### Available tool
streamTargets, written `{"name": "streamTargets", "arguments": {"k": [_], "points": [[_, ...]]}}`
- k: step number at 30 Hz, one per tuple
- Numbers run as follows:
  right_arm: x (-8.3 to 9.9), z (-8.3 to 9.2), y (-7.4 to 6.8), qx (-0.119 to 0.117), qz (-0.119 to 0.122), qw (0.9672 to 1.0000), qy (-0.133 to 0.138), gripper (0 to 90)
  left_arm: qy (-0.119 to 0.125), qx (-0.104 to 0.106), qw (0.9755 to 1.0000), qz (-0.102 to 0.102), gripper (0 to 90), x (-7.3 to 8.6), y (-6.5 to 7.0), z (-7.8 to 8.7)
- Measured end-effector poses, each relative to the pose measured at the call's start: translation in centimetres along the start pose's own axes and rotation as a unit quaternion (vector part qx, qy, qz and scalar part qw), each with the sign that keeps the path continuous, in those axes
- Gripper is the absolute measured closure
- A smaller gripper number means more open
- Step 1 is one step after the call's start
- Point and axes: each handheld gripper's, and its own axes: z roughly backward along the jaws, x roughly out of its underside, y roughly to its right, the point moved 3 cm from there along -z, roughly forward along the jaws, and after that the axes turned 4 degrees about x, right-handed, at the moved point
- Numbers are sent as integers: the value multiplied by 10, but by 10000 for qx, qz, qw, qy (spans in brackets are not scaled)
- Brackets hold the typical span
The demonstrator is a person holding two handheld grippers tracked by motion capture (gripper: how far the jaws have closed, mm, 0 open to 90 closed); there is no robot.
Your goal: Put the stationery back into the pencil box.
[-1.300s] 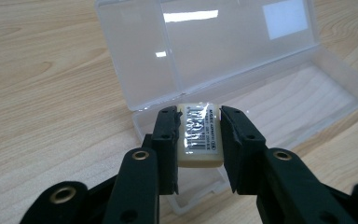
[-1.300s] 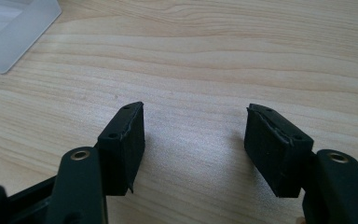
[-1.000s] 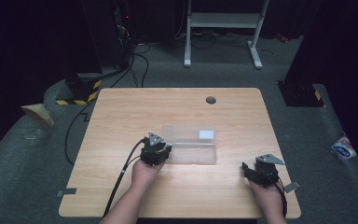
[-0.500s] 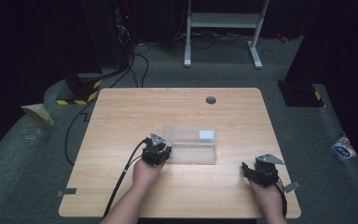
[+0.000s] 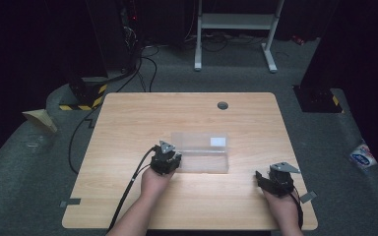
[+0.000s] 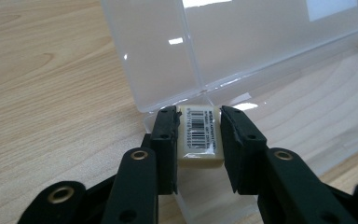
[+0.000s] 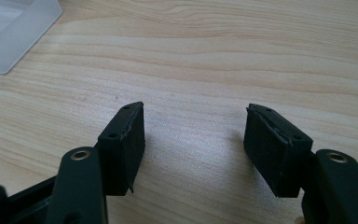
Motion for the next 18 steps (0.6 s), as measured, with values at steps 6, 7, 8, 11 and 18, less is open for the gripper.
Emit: {"name": "streamTargets", "arguments": {"k": [6,7,8,11,18], "points": [[0,0,0,0,-1,10000,0,381,164,149,9997,67,586,-3,-3,6],[0,0,0,-3,-3,10000,0,381,177,170,9997,97,579,-4,-3,6],[0,0,0,1,0,10000,-1,381,194,167,9996,81,573,-4,-4,8],[0,0,0,-2,-2,10000,0,381,243,209,9995,55,555,-5,-5,11],[0,0,0,-1,-3,10000,-1,380,337,377,9987,45,505,-6,-8,17]]}}
